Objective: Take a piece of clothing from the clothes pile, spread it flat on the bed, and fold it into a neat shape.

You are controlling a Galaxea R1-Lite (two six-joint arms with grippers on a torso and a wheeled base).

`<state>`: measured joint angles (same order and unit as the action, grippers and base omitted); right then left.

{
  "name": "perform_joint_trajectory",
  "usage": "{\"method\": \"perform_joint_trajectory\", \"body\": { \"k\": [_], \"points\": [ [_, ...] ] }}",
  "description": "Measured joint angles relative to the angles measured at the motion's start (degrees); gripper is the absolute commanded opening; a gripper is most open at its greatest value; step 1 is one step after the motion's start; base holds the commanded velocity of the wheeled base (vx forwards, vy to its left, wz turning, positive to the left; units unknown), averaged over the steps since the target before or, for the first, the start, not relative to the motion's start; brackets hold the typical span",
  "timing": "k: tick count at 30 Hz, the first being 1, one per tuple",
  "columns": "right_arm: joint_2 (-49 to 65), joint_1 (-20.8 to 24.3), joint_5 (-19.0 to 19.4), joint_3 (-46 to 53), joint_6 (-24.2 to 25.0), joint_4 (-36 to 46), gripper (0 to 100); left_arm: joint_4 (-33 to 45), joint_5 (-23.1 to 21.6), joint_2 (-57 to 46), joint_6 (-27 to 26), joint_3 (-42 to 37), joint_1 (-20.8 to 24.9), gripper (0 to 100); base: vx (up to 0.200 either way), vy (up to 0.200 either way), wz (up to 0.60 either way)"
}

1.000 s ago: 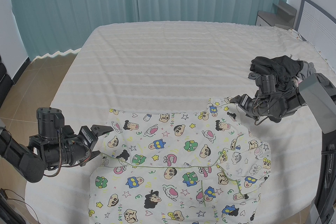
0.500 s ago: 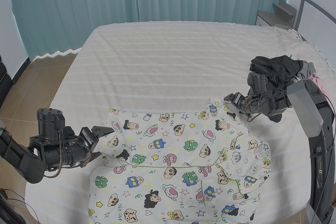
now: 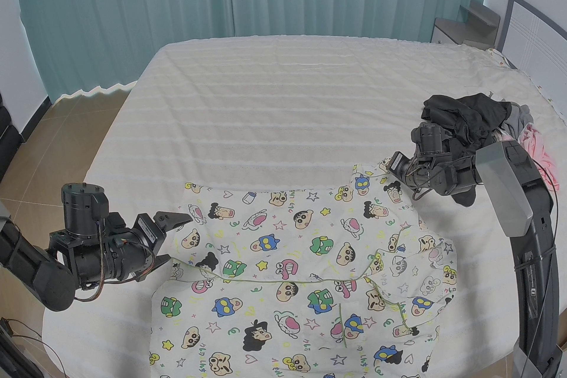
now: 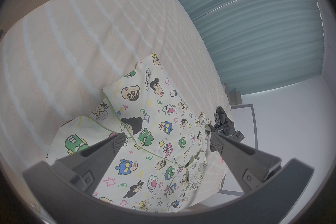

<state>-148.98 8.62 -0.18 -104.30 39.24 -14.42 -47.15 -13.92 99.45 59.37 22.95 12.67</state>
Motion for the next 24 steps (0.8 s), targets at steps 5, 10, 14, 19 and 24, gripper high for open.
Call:
{"method": "perform_joint_trajectory", "body": {
  "k": [5, 10, 14, 19, 24],
  "points": [
    [-0.2, -0.1, -1.5, -2.8, -0.1, -0.3, 0, 0.0, 0.0, 0.0, 0.0, 0.0, 0.0, 100, 0.0, 0.0, 0.0],
    [-0.7, 0.1, -1.8, -4.5, -0.6, -2.3, 0, 0.0, 0.2, 0.0, 0.0, 0.0, 0.0, 100, 0.0, 0.0, 0.0],
    [-0.9, 0.1, -2.3, -5.5, -1.2, -3.1, 0, 0.0, 0.2, -0.1, 0.0, 0.0, 0.0, 100, 0.0, 0.0, 0.0],
    [-1.3, 0.1, -2.5, -5.8, -2.4, -3.1, 100, 0.0, 0.2, 0.0, 0.0, 0.0, 0.0, 100, 0.0, 0.0, 0.0],
    [-1.6, -0.1, -2.7, -5.5, -3.1, -3.1, 100, 0.1, 0.2, 0.0, 0.0, 0.0, 0.0, 100, 0.0, 0.0, 0.0]
  ]
}}
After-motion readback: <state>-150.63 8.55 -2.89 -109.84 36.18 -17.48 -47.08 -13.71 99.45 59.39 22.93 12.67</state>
